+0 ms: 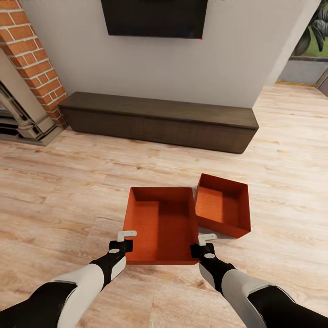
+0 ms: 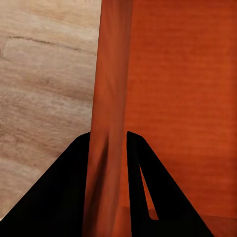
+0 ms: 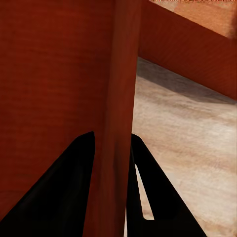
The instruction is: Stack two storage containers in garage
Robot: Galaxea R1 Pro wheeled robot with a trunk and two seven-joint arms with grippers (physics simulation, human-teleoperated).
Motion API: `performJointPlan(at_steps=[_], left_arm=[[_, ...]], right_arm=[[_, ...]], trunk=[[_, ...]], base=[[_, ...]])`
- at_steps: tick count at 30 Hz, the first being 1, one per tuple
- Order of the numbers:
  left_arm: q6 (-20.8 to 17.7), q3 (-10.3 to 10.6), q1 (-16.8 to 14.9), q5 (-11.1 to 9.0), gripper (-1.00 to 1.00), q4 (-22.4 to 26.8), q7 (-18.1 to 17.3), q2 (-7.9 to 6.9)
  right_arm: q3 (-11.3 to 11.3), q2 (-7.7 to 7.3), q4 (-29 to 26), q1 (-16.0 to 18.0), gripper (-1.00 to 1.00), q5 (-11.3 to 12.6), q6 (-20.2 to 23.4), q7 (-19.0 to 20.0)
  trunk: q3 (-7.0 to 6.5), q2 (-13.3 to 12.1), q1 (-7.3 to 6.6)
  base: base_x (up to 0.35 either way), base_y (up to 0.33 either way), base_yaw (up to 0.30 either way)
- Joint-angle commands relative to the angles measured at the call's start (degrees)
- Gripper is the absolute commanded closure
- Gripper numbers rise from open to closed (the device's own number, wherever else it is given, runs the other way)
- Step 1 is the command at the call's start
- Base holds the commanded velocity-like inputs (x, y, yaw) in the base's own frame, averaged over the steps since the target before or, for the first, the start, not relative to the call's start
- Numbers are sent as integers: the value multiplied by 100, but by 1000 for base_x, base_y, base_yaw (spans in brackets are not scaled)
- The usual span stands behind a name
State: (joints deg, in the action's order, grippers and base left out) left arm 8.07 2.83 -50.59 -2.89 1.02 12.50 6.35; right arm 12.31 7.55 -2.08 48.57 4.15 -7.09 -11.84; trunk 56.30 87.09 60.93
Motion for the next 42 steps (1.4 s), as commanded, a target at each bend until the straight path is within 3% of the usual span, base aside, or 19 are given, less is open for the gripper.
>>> performJointPlan(at_steps=[1, 42], left_arm=[[28, -91, -4, -54, 100, -6, 130, 2], [28, -89, -4, -54, 100, -6, 130, 7]], right_arm=[[-79, 1, 6, 4, 100, 51, -23, -27], [-79, 5, 6, 4, 100, 41, -29, -29]], trunk=[[-15, -40, -23], [-752, -1684, -923]], base=[[0, 0, 0], [0, 0, 0]])
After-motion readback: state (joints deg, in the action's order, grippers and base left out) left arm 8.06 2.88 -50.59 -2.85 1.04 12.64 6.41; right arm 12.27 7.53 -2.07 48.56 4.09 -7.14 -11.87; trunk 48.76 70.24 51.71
